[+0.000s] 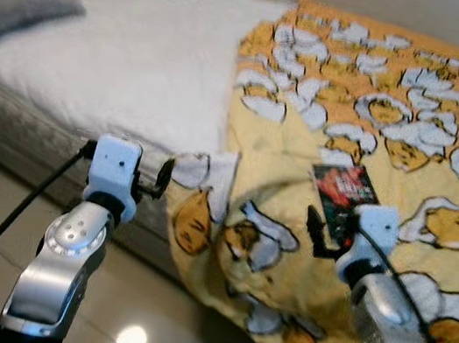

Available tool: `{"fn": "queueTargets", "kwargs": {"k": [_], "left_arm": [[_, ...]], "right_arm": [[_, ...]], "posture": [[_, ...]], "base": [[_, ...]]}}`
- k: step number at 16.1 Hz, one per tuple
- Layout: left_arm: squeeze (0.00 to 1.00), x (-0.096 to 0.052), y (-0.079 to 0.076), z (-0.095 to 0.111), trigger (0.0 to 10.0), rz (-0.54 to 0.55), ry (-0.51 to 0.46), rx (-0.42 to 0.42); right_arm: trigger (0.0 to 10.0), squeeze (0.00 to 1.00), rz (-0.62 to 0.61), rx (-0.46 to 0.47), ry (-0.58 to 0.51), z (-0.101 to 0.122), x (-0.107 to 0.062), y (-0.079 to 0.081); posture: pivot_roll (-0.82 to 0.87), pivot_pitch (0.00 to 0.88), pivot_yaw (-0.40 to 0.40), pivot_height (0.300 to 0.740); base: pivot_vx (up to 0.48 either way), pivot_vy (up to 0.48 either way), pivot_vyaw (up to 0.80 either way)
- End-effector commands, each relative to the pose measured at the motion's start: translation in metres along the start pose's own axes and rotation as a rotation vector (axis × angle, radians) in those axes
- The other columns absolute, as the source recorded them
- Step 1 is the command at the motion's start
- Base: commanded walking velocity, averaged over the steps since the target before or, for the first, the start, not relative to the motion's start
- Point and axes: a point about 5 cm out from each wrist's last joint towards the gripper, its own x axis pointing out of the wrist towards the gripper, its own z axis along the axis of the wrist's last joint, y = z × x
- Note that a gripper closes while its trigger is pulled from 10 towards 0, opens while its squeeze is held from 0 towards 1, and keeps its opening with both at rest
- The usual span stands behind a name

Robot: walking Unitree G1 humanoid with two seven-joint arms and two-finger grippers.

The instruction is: Clean up the room

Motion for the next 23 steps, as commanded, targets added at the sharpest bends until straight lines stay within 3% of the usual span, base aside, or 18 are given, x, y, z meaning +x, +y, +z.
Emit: {"fn": "queueTargets", "kwargs": {"k": [1,9,13,16,23], "left_arm": [[0.71,0.0006,0.0002,0.0031,10.0,-0.005,-0.013,0.003],[0.71,-0.0018,-0.0001,-0.0011,10.0,0.008,-0.003,-0.008],[0.69,-0.0003,0.0026,-0.0058,10.0,0.046,0.038,0.007],[0.7,0.0001,0.0004,-0.0007,10.0,0.025,0.001,-0.003],[0.73,0.0019,-0.0017,0.0025,10.0,0.005,-0.007,-0.018]], "right_arm": [[10.0,1.0,-0.008,-0.013,-0.004,0.002,-0.0009,-0.0025],[10.0,1.0,0.007,-0.027,0.016,-0.0013,-0.0021,-0.0042],[10.0,1.0,0.002,-0.027,0.021,-0.0017,-0.0013,-0.0052],[10.0,1.0,-0.003,-0.025,0.021,-0.0019,-0.0006,-0.0054],[10.0,1.0,-0.029,-0.007,0.022,-0.0008,0.0009,-0.0074]], "posture": [[0.02,0.0,0.028,0.74],[0.01,0.0,0.02,0.74],[0.01,0.0,0.022,0.74],[0.02,0.0,0.019,0.74],[0.02,0.0,0.026,0.74]], "base": [[0.0,-0.428,0.0],[0.0,-0.429,0.0],[0.0,0.0,0.0],[0.0,0.0,0.0],[0.299,0.0,0.0]]}}
